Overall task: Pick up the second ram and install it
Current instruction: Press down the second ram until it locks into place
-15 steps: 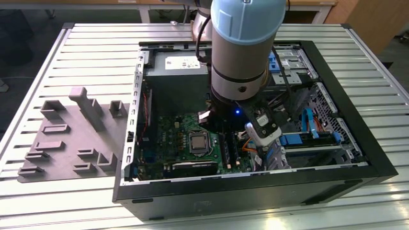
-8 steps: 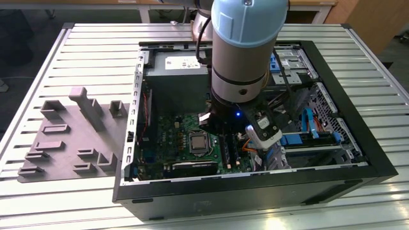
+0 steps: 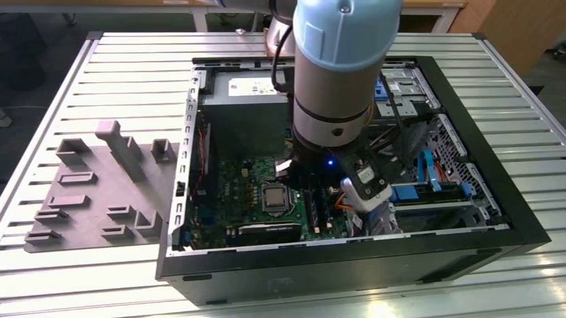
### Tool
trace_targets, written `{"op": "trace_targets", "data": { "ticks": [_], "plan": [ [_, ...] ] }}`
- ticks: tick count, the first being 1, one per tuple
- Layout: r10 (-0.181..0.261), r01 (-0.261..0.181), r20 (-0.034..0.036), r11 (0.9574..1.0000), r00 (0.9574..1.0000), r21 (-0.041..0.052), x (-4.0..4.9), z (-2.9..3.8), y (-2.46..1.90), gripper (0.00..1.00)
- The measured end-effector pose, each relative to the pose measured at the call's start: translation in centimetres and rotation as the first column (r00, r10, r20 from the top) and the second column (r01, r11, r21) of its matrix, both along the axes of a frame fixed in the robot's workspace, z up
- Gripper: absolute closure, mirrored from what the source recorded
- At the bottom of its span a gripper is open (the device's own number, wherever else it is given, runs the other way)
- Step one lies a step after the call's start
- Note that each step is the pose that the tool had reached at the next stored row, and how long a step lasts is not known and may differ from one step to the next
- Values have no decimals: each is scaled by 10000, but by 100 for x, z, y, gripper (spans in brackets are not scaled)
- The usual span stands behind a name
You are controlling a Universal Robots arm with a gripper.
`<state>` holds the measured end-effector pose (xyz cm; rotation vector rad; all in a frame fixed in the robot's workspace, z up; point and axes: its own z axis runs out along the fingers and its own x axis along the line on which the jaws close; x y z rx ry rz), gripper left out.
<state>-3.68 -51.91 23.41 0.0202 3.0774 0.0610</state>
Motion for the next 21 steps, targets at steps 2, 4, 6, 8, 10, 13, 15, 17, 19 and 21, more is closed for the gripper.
{"op": "trace_targets", "data": {
  "ticks": [2, 4, 6, 8, 10, 13, 15, 17, 19, 21],
  "plan": [
    [0, 0, 0, 10000, 10000, -1, 0, 0, -13, 89],
    [0, 0, 0, 10000, 10000, 0, 0, 0, -24, 89],
    [-1, 1, 0, 10000, 10000, -1, 0, 0, -29, 89],
    [0, 0, 0, 10000, 10000, -1, 0, 0, -32, 89],
    [0, 0, 0, 10000, 10000, -2, 0, -2, -32, 89],
    [1, -1, 0, 10000, 10000, -1, 0, -10, -32, 89],
    [0, 0, 0, 10000, 10000, -2, 0, -16, -32, 89],
    [1, -1, 0, 10000, 10000, -7, 1, -21, -31, 89],
    [1, -1, 0, 10000, 10000, -14, 1, -27, -32, 89],
    [1, -1, -1, 10000, 10000, -18, 0, -29, -32, 89]
  ]
}}
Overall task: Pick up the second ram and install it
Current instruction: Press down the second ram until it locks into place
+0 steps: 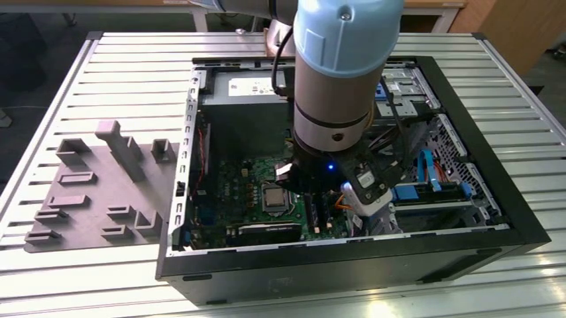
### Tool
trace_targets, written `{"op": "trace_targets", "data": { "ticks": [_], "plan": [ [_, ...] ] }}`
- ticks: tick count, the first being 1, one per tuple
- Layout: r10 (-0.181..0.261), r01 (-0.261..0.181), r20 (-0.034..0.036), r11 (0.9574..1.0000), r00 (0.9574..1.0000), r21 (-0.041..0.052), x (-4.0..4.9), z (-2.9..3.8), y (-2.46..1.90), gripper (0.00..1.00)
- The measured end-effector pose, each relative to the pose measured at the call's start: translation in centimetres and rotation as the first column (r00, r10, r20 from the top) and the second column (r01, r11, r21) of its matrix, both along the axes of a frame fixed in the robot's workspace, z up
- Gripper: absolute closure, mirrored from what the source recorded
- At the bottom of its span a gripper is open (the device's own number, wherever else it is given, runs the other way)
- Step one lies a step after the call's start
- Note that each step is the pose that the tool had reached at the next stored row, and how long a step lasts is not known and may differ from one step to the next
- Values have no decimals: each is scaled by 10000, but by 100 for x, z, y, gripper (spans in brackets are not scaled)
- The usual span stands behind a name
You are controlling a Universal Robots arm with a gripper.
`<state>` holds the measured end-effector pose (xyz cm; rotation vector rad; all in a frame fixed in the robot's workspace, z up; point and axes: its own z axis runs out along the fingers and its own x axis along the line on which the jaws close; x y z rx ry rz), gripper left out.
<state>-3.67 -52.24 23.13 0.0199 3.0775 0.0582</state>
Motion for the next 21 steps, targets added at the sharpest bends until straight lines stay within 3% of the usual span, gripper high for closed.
{"op": "trace_targets", "data": {
  "ticks": [21],
  "plan": [
    [-1, 1, 1, 10000, 10000, 1, 0, -98, -1, 89]
  ]
}}
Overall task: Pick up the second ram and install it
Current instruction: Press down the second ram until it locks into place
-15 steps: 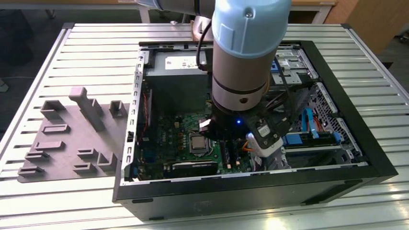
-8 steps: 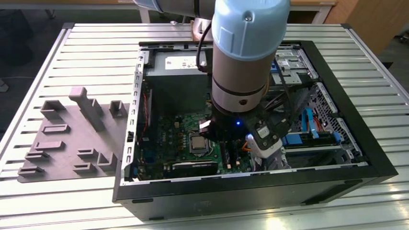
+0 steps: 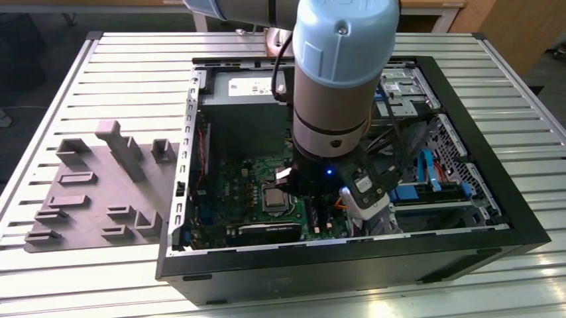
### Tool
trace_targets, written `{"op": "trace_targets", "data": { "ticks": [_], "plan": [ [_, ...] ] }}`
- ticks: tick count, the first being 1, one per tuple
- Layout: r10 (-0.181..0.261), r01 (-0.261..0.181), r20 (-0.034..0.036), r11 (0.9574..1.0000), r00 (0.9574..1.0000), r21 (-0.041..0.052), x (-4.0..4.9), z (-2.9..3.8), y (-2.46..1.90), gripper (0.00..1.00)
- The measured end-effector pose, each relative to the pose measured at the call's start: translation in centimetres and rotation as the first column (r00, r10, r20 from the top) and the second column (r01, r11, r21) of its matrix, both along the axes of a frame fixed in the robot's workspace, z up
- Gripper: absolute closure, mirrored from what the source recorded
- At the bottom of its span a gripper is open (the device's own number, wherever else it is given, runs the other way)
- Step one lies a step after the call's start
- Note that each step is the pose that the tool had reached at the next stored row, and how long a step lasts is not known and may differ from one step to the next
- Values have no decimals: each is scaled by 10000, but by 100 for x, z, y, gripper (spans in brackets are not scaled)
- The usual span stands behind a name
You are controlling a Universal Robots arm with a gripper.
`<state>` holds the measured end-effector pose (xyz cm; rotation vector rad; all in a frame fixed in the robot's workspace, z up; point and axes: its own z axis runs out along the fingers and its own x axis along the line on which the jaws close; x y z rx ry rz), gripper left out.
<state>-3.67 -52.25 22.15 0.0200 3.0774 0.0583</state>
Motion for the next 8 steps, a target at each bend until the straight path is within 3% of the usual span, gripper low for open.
{"op": "trace_targets", "data": {
  "ticks": [8],
  "plan": [
    [0, 0, -1, 10000, 10000, -5, 0, -26, 0, 89]
  ]
}}
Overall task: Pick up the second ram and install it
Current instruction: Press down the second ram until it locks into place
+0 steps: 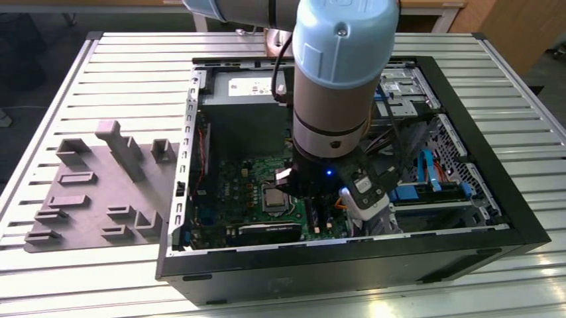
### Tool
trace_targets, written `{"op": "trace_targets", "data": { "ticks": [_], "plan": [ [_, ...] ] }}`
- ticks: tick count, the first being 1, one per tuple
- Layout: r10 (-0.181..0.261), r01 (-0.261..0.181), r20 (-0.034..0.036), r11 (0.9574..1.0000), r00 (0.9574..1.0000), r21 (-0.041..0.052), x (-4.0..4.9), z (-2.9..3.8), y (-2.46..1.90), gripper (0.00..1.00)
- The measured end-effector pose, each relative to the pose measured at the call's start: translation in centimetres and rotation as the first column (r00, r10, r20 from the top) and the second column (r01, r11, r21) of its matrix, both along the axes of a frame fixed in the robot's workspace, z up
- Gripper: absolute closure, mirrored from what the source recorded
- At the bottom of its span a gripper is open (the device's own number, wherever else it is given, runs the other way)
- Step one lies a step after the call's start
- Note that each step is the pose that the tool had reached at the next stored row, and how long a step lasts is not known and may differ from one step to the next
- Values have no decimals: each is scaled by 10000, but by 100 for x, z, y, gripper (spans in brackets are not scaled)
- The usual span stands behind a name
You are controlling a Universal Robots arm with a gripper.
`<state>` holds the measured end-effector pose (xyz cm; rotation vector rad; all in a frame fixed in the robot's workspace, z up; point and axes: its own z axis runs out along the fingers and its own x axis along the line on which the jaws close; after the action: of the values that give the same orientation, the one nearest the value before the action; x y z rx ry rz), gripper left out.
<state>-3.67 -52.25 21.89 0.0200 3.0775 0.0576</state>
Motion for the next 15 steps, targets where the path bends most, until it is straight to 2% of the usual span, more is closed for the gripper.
{"op": "trace_targets", "data": {
  "ticks": [3, 10, 13, 15],
  "plan": [
    [1, -1, -2, 10000, 10000, -6, 0, -22, -1, 89],
    [0, 0, 0, 10000, 10000, 3, 0, -27, 0, 89],
    [0, 0, 9, 10000, 10000, 33, 1, 13, 4, 89],
    [0, 0, 1, 10000, 10000, 2, 0, 87, 1, 89]
  ]
}}
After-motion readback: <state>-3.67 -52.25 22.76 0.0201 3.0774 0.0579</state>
